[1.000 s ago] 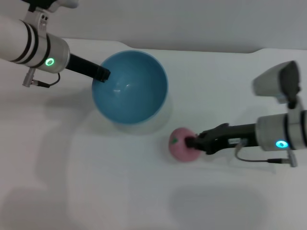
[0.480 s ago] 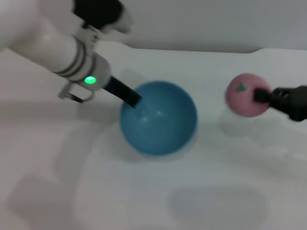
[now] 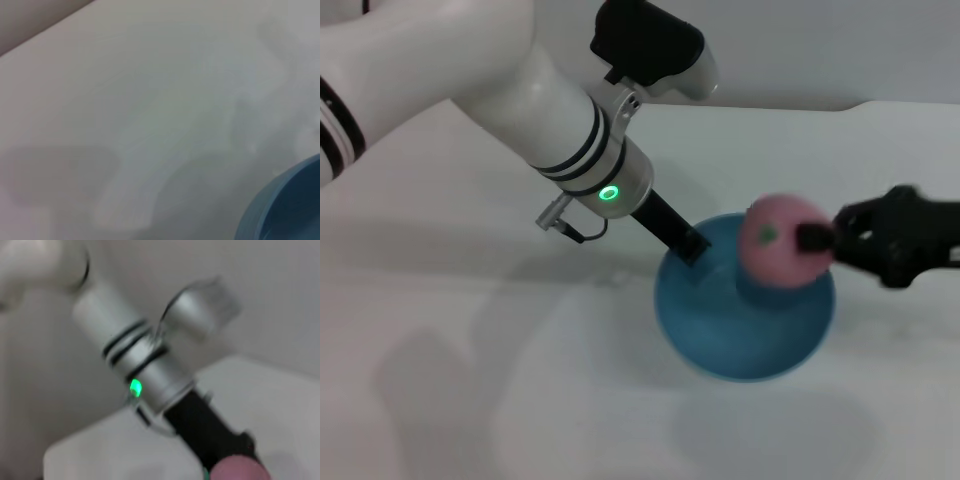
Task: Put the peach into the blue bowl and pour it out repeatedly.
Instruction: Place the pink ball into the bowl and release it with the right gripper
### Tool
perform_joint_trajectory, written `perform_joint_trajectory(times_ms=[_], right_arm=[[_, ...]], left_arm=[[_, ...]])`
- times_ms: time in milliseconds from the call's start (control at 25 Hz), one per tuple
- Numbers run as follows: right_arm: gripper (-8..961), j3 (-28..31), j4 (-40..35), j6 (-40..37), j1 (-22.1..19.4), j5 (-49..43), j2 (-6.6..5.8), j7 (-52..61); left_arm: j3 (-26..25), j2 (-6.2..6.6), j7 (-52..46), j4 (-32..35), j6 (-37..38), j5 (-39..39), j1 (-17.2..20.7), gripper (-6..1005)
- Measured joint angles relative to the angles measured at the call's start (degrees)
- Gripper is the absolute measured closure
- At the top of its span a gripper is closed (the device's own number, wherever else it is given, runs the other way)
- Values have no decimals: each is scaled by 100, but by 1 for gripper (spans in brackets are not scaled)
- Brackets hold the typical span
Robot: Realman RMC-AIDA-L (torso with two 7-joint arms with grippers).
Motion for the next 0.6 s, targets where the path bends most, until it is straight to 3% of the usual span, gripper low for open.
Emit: perform_joint_trajectory(times_ms=[400, 600], right_arm=[[898, -797, 4, 587, 307, -658, 22, 556], [726, -831, 26, 583, 467, -911, 6, 779]], left_arm=[[-34, 6, -57, -5, 25, -15, 5, 999], [-31, 7, -58, -5, 24, -15, -9, 999]])
